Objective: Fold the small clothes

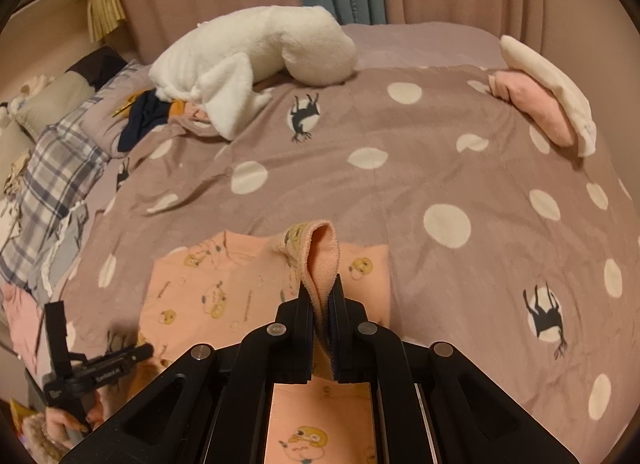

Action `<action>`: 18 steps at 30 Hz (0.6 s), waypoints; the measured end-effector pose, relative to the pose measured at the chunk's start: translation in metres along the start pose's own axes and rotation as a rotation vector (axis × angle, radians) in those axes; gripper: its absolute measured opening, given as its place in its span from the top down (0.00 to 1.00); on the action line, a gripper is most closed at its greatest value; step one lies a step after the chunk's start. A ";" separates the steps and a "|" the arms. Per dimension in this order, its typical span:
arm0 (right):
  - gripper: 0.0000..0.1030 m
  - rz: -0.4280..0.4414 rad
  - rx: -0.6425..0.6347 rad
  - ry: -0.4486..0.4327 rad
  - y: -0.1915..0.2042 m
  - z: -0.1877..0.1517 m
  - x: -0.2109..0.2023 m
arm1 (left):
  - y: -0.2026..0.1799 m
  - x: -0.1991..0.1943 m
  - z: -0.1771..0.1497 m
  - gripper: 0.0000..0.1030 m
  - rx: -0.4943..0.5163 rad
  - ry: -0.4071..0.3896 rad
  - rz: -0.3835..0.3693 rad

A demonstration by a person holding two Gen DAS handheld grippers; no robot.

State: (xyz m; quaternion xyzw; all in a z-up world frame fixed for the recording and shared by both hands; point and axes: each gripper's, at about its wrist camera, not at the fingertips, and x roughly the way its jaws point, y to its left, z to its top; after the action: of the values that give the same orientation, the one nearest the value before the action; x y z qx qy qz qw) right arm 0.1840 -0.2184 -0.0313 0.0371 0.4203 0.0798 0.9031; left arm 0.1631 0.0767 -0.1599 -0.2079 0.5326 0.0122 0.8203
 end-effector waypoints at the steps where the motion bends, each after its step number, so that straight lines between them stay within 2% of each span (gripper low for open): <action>1: 0.93 -0.004 0.003 0.004 -0.001 -0.001 0.001 | 0.000 0.000 0.000 0.63 0.002 -0.001 0.003; 18: 0.93 -0.035 0.058 0.102 -0.032 -0.026 0.031 | 0.004 -0.001 0.001 0.63 -0.026 -0.041 0.018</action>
State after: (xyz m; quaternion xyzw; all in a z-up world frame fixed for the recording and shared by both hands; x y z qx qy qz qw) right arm 0.1872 -0.2447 -0.0757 0.0519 0.4687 0.0533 0.8802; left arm 0.1626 0.0815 -0.1597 -0.2133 0.5175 0.0310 0.8281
